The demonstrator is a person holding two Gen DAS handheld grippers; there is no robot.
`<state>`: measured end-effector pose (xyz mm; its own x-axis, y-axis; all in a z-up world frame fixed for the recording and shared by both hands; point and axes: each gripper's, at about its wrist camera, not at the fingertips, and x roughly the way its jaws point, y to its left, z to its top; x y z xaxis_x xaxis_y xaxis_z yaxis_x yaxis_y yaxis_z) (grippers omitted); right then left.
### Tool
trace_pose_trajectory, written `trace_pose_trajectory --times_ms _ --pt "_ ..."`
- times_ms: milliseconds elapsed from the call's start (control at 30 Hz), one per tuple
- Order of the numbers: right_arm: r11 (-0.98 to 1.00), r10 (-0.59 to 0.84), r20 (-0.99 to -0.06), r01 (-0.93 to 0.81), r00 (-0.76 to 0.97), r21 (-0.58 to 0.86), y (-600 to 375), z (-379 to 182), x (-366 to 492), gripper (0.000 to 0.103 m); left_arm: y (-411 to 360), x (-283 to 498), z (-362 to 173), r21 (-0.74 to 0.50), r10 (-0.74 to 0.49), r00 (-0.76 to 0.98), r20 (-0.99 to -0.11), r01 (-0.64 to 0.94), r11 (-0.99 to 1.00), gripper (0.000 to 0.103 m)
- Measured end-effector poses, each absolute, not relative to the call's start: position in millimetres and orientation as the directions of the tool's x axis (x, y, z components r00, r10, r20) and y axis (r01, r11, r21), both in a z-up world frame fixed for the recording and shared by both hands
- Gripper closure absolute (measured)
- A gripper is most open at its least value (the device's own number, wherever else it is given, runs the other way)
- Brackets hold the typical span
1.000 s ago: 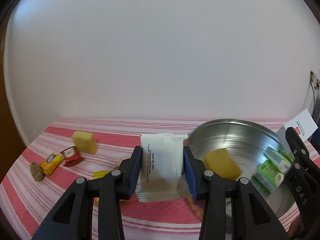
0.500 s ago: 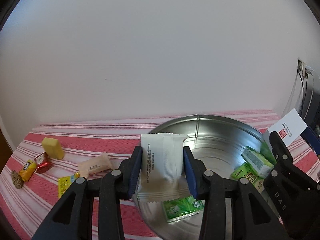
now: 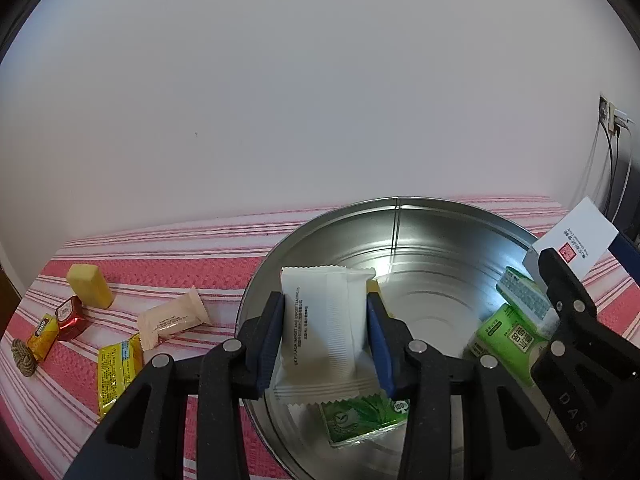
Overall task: Organize objects
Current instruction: 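Carry the white box and white packet over the metal tin and open both tools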
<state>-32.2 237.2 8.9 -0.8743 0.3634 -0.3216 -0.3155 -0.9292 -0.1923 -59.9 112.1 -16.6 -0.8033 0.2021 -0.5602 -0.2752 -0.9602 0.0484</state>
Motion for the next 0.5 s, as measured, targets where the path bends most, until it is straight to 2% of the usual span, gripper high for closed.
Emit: trace_pose_trajectory --times_ms 133,167,233,267,300,500 --pt "-0.94 0.337 -0.336 -0.295 -0.88 -0.172 241.7 7.7 -34.6 0.02 110.0 -61.1 -16.9 0.033 0.212 -0.801 -0.559 -0.277 -0.96 0.058" --pt "-0.944 0.326 -0.336 -0.285 -0.883 -0.167 240.9 7.5 -34.4 0.02 109.2 -61.0 -17.0 0.029 0.215 -0.802 -0.557 -0.277 -0.96 0.052" --pt "-0.945 0.322 -0.325 -0.283 -0.889 -0.162 240.3 7.5 -32.8 0.002 107.4 -59.0 -14.8 0.031 0.207 -0.808 -0.551 -0.268 -0.963 0.036" --pt "-0.945 0.324 -0.309 -0.289 -0.894 -0.154 244.8 8.5 -31.4 0.001 105.6 -59.2 -13.1 0.03 0.2 -0.814 -0.546 -0.257 -0.966 0.025" --pt "-0.941 0.334 -0.29 -0.303 -0.897 -0.147 246.3 9.4 -29.2 0.0 102.4 -58.2 -11.2 0.021 0.202 -0.819 -0.537 -0.252 -0.967 0.018" --pt "-0.939 0.342 -0.24 -0.336 -0.908 -0.065 255.6 17.1 -18.2 0.0 71.2 -53.4 -1.8 -0.092 0.23 -0.849 -0.476 -0.212 -0.973 0.016"
